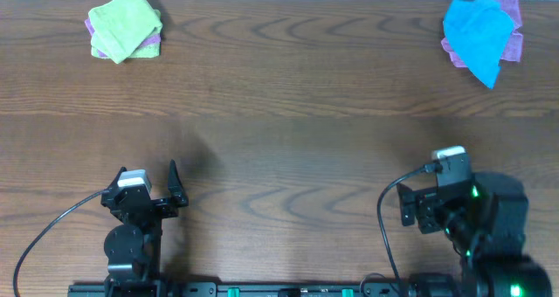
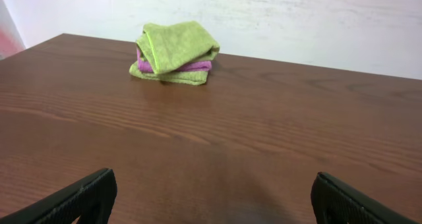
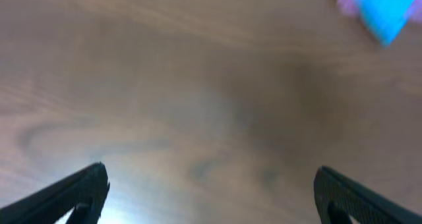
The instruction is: Fold the cloth
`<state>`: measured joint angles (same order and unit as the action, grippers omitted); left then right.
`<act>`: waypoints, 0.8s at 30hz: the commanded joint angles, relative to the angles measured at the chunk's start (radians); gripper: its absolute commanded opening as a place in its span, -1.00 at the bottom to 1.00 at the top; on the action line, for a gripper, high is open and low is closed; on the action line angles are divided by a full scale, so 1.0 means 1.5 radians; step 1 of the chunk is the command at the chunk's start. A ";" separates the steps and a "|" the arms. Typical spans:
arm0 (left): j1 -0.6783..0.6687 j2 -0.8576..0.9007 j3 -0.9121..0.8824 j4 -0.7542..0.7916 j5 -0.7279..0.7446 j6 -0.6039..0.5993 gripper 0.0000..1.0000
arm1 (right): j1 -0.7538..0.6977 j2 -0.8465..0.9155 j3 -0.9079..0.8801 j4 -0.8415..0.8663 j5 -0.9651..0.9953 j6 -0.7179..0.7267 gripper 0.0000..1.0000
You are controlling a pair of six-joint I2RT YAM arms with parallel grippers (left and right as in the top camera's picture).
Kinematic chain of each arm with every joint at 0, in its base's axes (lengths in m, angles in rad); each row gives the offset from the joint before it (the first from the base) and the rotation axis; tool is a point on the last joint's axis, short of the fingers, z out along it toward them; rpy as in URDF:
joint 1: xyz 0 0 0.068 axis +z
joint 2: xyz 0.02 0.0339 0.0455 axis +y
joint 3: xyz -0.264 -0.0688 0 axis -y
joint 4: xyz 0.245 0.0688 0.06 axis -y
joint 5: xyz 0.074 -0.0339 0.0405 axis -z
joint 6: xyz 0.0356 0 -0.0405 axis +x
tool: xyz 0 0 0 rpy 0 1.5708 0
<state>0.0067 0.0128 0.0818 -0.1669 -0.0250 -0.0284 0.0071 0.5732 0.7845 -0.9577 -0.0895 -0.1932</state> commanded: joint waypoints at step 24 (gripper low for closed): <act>0.004 -0.006 -0.023 -0.003 0.012 0.004 0.91 | 0.005 -0.379 -0.420 0.219 0.009 -0.091 0.99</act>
<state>0.0067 0.0109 0.0799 -0.1608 -0.0216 -0.0284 0.0097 0.0166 0.1707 -0.6312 -0.0780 -0.3195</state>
